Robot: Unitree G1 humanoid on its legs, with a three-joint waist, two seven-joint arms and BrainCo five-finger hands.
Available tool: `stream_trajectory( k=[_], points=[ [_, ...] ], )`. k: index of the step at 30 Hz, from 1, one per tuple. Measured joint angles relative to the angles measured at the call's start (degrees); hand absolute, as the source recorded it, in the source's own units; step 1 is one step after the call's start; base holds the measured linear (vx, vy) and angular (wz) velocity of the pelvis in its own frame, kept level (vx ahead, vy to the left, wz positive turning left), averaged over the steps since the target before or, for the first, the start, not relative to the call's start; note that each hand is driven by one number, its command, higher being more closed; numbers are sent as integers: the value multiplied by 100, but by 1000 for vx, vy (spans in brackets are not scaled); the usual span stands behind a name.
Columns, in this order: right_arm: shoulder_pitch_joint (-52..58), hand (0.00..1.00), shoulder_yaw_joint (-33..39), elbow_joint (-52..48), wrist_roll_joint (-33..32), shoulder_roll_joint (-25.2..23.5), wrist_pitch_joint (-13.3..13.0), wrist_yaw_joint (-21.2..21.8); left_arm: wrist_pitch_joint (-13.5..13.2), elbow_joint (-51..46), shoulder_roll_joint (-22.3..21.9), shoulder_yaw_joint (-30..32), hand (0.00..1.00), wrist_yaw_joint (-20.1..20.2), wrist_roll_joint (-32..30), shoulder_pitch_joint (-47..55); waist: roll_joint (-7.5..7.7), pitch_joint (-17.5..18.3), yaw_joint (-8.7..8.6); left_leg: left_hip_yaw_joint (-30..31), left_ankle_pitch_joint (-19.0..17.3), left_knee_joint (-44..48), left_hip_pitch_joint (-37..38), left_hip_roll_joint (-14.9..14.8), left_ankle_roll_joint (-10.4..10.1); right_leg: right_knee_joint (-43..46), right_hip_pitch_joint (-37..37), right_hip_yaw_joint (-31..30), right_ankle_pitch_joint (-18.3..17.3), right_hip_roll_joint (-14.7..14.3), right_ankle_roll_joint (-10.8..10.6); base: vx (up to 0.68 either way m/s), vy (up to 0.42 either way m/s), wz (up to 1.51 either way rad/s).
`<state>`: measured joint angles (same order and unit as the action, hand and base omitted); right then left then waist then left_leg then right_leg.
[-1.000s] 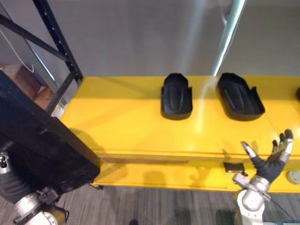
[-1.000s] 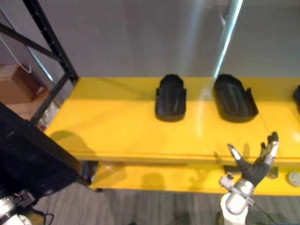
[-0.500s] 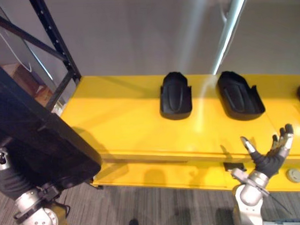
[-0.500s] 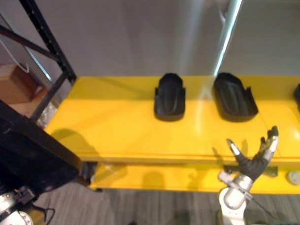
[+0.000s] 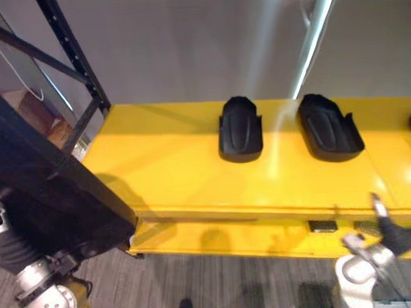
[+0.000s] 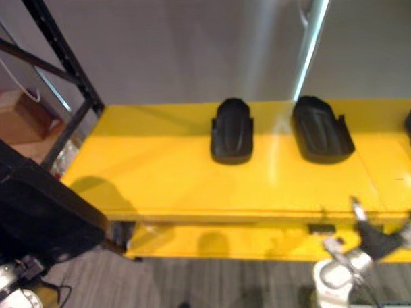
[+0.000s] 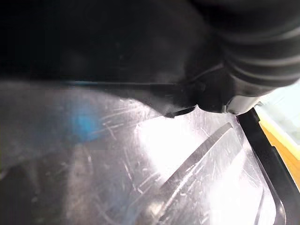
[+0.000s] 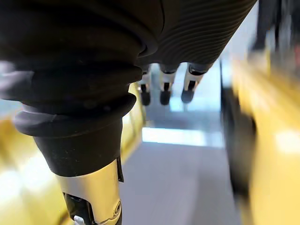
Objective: Walk over and take plastic housings, then place them on the shelf
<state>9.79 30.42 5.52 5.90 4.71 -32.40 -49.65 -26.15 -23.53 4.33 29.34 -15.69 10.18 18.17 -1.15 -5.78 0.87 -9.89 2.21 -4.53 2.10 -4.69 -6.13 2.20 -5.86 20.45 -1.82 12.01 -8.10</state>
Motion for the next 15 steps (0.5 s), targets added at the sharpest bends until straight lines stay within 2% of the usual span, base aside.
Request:
stream_trajectory(
  k=[2, 3, 5, 6, 8, 10, 12, 13, 14, 15],
  points=[
    [28, 0, 215, 379, -551, 15, 149, 342, 21, 5, 308, 26, 100, 80, -14, -28, -39, 22, -79, -42, 0, -1, 38, -22, 0, -2, -7, -31, 18, -13, 16, -5, -6, -10],
    [40, 0, 190, 505, -607, 0, 196, 427, 38, 10, 383, 26, 100, 99, -30, -29, -47, 27, -100, -76, 0, -3, 78, -27, 0, -2, -14, -45, 21, -12, 15, -23, 6, -22],
    [229, 0, 20, 909, -826, -155, 380, 985, 310, 105, 716, 64, 100, 315, -178, -140, -142, 87, -109, -240, -15, -31, 120, -61, 13, -19, -15, -128, 74, -9, 46, -44, 14, -22],
    [283, 0, -55, 1003, -872, -201, 415, 1106, 381, 176, 843, 67, 100, 348, -208, -195, -156, 92, -109, -290, -32, -32, 142, -68, 26, -20, -15, -145, 77, -6, 43, -64, 15, -23],
    [511, 0, -424, 1482, -1075, -333, 536, 1710, 863, 645, 1499, 75, 100, 538, -222, -439, -277, 162, -143, -842, -110, -33, 203, -191, 43, -30, -32, -149, 100, -1, 19, -61, 10, -7],
    [635, 0, -658, 1799, -1195, -332, 612, 2119, 1210, 1251, 1982, 74, 100, 580, -214, -748, -360, 189, -177, -1221, -48, -33, 229, -256, 30, -28, -18, -152, 114, 11, -3, -14, 5, 5],
    [766, 0, -858, 2044, -1239, -326, 672, 2544, 1532, 1947, 2351, 77, 100, 586, -113, -1063, -403, 203, -180, -1325, -20, -34, 283, -257, 21, -27, -29, -186, 116, 10, -7, -22, 23, -10],
    [803, 0, -930, 2104, -1263, -314, 699, 2662, 1580, 2150, 2445, 76, 100, 594, -95, -1134, -408, 218, -179, -1361, -21, -34, 289, -258, 20, -35, -24, -205, 114, 12, -6, -4, 30, -19],
    [821, 0, -1117, 2333, -1365, -211, 780, 3035, 1718, 2674, 2707, 56, 100, 653, -81, -1343, -404, 212, -180, -1460, -14, -34, 287, -263, 8, -82, 13, -279, 114, 5, -8, 3, 24, -19],
    [818, 0, -1213, 2436, -1375, -149, 803, 3171, 1780, 2896, 2804, 44, 100, 698, -75, -1438, -406, 210, -171, -1497, -8, -35, 275, -263, 0, -86, 51, -321, 114, 2, -8, 3, 22, -26]
  ],
)
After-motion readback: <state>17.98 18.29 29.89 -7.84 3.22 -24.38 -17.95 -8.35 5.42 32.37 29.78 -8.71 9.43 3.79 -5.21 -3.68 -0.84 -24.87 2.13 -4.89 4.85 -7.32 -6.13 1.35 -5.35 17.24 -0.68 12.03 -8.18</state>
